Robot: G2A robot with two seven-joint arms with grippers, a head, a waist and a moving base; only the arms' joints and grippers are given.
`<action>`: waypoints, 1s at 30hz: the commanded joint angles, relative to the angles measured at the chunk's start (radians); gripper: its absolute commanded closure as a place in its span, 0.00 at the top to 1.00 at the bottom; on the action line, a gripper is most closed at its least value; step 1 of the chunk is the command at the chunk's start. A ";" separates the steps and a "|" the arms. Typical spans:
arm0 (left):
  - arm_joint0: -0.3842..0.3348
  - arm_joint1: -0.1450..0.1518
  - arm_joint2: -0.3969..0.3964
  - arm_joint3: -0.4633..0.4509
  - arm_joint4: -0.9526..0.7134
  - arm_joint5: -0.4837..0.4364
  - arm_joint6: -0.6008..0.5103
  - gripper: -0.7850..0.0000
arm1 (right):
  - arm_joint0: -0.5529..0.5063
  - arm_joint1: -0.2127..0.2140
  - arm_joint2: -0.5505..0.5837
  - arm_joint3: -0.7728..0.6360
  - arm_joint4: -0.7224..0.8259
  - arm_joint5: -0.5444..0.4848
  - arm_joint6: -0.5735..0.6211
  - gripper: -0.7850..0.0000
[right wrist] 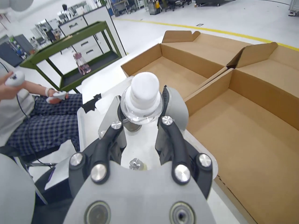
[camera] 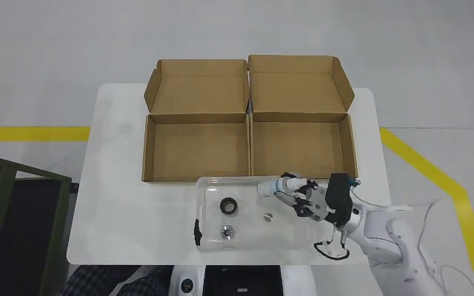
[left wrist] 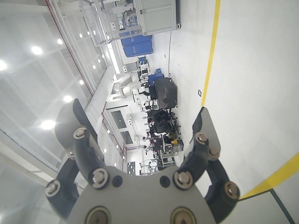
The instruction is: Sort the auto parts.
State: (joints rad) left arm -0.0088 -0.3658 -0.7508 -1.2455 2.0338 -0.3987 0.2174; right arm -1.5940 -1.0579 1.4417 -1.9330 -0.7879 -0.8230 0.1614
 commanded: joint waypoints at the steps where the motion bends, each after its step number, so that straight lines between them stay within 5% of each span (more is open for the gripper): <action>1: 0.000 0.000 0.000 0.000 0.000 0.000 0.000 1.00 | 0.007 0.003 0.017 0.015 0.084 0.003 0.011 0.00; 11: 0.000 0.000 0.000 0.000 0.000 0.000 0.000 1.00 | 0.036 0.009 0.069 0.045 0.304 0.072 0.052 0.00; 30: 0.000 0.000 0.000 0.000 0.000 0.000 0.000 1.00 | 0.061 0.005 0.060 0.074 0.345 0.124 0.050 0.00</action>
State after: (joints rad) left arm -0.0088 -0.3658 -0.7508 -1.2455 2.0338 -0.3987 0.2174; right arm -1.5334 -1.0526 1.5014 -1.8593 -0.4433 -0.6991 0.2115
